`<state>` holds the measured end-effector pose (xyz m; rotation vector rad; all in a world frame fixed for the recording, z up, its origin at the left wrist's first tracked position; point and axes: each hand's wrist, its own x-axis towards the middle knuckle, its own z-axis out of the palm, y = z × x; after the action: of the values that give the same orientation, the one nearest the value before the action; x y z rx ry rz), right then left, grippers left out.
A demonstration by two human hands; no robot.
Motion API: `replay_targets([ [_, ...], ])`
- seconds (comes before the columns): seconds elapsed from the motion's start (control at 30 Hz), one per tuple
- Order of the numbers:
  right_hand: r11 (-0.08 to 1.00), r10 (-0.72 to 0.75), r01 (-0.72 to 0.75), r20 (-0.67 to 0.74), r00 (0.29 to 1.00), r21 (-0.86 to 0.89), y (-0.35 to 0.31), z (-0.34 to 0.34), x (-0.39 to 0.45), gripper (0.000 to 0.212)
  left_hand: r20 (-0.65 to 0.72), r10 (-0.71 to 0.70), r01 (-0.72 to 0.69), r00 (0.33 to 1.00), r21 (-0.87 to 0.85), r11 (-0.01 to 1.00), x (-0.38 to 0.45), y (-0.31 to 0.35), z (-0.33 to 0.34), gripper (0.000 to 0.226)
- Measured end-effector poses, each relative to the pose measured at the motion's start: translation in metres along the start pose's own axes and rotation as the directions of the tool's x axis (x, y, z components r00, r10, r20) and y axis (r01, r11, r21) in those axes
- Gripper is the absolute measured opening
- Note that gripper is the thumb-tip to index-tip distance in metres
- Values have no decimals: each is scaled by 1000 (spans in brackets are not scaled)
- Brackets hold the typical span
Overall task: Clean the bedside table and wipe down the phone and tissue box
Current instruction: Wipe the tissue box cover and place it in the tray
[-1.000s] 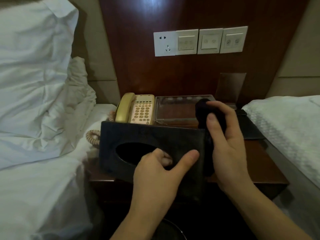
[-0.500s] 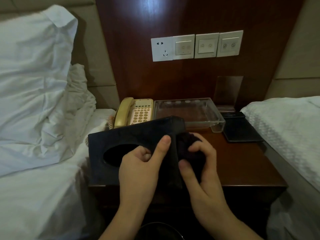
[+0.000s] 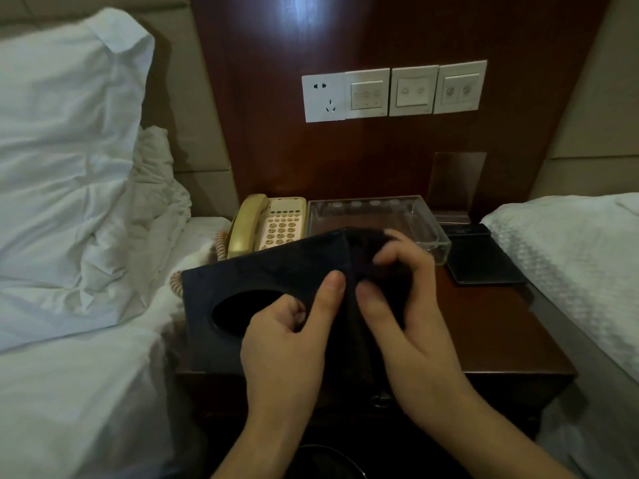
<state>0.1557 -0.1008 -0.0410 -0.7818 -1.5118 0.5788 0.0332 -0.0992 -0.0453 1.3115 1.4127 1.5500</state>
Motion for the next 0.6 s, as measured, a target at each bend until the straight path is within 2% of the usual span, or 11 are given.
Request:
replay_targets([
  [0.17,966,179,-177,3,984,190,0,-12,33,19,30,22,-24,999,77,997,-6,-12,6,68],
  [0.3,958,247,-229,-89,965,174,14,-22,6,14,27,66,-71,997,225,972,-12,-17,14,74],
  [0.4,987,145,-134,-133,980,89,16,-30,-3,20,77,36,-56,996,276,959,-15,-15,19,68],
  [0.53,984,-61,77,102,993,-160,6,-35,4,21,160,23,-84,987,389,917,-13,-17,21,61],
  [0.6,986,-25,39,85,996,-165,11,-32,4,23,160,50,-114,986,428,896,-13,-20,23,59],
])
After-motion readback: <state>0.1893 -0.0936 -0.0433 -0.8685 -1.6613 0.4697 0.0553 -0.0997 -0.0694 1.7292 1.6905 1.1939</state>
